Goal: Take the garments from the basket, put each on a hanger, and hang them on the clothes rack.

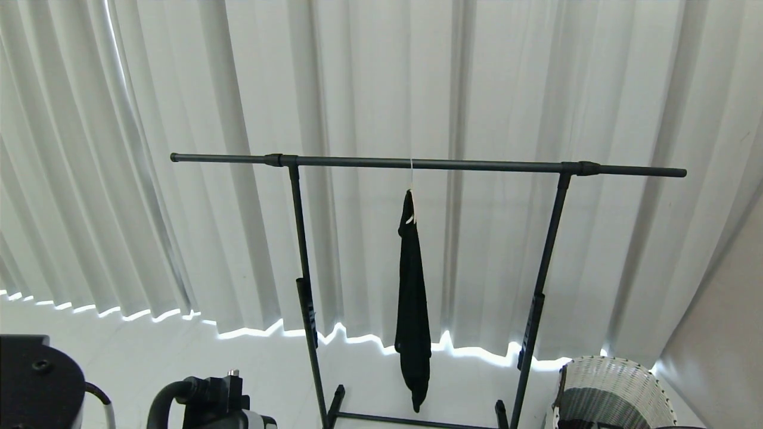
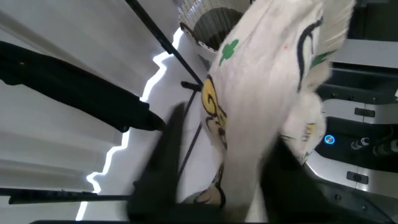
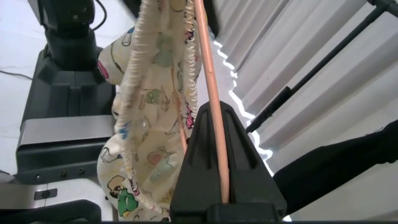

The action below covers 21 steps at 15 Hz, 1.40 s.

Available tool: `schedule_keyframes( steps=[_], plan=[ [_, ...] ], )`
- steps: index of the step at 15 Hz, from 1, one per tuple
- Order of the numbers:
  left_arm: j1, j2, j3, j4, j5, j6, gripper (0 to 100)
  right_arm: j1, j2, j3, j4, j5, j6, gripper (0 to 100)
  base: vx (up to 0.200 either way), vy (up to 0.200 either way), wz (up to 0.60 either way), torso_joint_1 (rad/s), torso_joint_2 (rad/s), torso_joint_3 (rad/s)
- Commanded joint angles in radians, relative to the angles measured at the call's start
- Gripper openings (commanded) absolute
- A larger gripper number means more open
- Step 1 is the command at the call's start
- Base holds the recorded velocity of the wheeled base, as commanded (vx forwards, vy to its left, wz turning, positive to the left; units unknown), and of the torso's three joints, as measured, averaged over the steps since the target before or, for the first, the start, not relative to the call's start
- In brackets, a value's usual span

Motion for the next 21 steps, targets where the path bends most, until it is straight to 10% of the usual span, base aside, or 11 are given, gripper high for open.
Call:
schedule_keyframes(
  steps=[1, 4, 5, 17, 21],
  plan=[
    [0.0, 0.002, 0.001, 0.0, 0.0, 0.0, 0, 0.0, -0.001, -0.001, -0.001, -0.001, -0.006, 0, 0.0, 0.0, 0.0, 0.0, 0.0, 0.0],
    [0.003, 0.003, 0.001, 0.0, 0.002, -0.006, 0, 0.001, -0.002, 0.002, -0.001, 0.001, -0.043, 0, 0.0, 0.0, 0.0, 0.0, 0.0, 0.0],
    [0.007, 0.003, 0.004, 0.0, 0.004, -0.007, 0, 0.0, -0.002, 0.002, -0.001, 0.001, -0.046, 100, 0.0, 0.0, 0.0, 0.0, 0.0, 0.0],
    [0.162, -0.167, 0.17, -0.034, 0.194, 0.005, 0, -0.026, 0.018, 0.033, 0.001, -0.044, 0.011, 100, 0.0, 0.0, 0.0, 0.0, 0.0, 0.0],
    [0.238, -0.158, 0.035, -0.035, 0.198, -0.001, 0, -0.11, 0.114, 0.002, -0.001, -0.044, 0.078, 100, 0.0, 0.0, 0.0, 0.0, 0.0, 0.0]
  ],
)
